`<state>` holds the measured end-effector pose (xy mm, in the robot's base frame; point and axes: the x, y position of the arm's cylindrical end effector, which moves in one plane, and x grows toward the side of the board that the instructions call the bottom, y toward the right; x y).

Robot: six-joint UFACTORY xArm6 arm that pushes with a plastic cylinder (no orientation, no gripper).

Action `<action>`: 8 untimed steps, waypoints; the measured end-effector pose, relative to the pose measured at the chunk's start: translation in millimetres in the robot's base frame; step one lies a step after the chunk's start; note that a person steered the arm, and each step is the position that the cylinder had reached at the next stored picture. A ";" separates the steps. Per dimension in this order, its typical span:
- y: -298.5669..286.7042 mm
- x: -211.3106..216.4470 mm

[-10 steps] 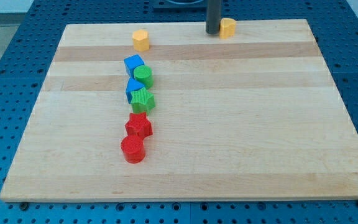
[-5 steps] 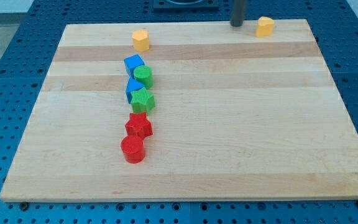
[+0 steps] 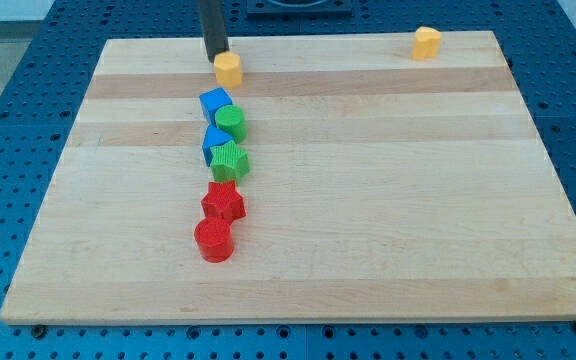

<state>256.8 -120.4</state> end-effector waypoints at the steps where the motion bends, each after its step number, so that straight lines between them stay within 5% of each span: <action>1: 0.0 3.7; 3: -76.0 0.5; 8: -12.6 50.3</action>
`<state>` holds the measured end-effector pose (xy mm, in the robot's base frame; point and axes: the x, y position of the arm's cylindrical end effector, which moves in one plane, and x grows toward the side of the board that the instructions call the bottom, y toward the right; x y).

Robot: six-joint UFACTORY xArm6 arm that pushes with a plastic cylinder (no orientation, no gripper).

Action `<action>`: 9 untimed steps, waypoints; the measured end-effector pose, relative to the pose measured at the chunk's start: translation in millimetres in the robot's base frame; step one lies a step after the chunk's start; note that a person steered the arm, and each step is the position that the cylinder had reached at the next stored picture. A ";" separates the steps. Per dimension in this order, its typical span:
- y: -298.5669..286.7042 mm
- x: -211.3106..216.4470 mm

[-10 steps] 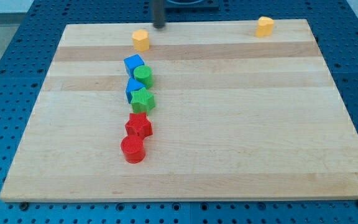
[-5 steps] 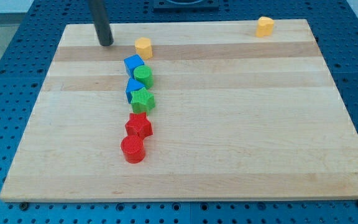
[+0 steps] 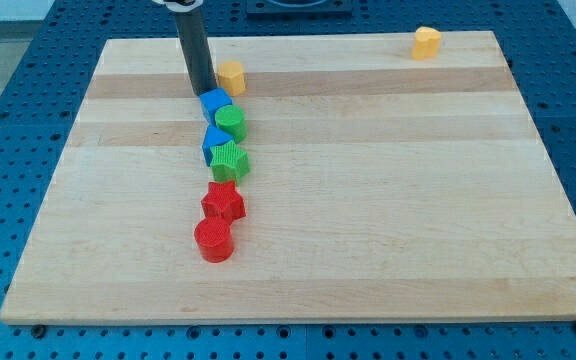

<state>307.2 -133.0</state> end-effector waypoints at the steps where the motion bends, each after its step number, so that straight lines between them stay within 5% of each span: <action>1: 12.2 -0.5; 9: 47.7 -25.0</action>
<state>282.1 -85.2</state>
